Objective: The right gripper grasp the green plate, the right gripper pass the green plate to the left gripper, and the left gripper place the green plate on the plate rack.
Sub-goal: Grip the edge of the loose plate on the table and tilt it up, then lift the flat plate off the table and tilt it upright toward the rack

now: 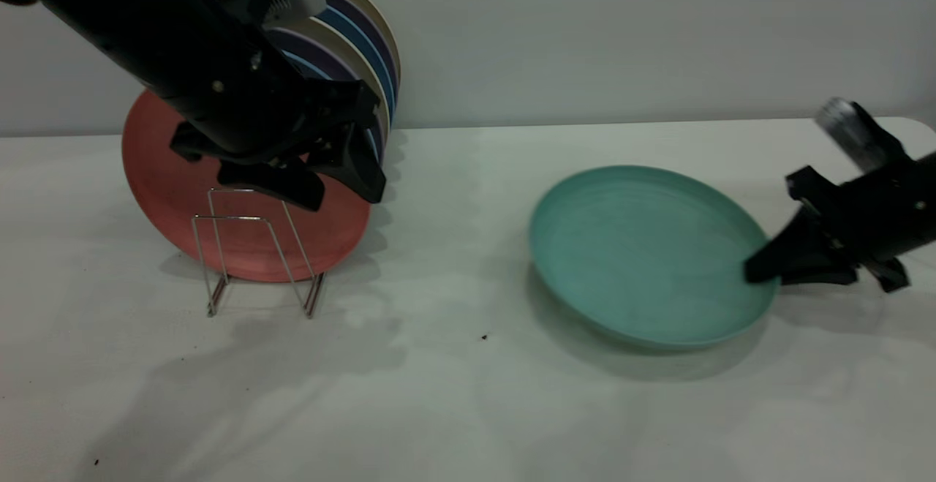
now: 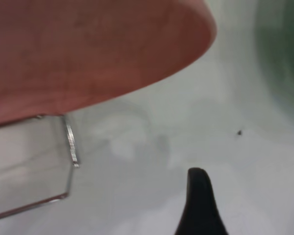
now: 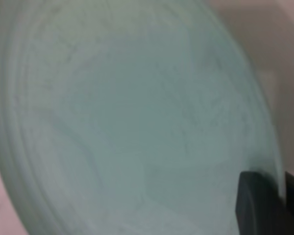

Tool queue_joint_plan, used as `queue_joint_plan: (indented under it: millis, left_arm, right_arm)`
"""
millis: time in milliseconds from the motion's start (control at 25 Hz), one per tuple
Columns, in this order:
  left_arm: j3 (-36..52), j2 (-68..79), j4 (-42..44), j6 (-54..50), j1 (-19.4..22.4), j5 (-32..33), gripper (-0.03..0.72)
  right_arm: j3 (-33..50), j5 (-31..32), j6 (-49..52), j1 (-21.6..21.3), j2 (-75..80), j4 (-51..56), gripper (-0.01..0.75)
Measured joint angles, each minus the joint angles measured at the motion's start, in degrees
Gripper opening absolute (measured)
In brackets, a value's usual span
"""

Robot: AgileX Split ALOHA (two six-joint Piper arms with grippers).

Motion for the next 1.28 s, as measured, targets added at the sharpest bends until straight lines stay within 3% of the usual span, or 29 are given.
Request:
queue_joint_plan:
  millis: [360,520,800,960,1080,1240,1280]
  left_arm:
    - [0.0,1.8,-9.6,5.9,-1.9,-0.3,0.555]
    - [0.0,1.8,-14.1,10.5,-2.3,-0.5,0.555]
    - [0.0,2.3,-20.8,13.0,-2.3,-1.0,0.508]
    - [-0.1,3.4,-25.8,15.9,-2.6,-1.1,0.481]
    - [-0.1,3.8,-28.9,18.9,-2.9,-1.2,0.437]
    - [-0.1,3.8,-31.0,21.2,-2.9,-1.8,0.296]
    - [-0.1,3.8,-31.3,21.4,-2.9,-1.9,0.297]
  right_arm:
    - [0.0,1.5,-1.3,8.1,-2.6,0.1,0.017]
    - [0.0,3.3,-1.7,9.2,-2.7,0.9,0.017]
    - [0.0,11.9,-6.6,9.5,-4.6,4.5,0.017]
    - [0.0,13.1,-6.9,10.6,-4.7,4.5,0.018]
    - [0.0,12.9,-7.5,11.7,-4.8,4.4,0.019]
    - [0.0,12.7,-7.9,12.2,-4.8,4.2,0.020]
    - [0.0,12.7,-7.9,12.2,-4.8,4.3,0.019]
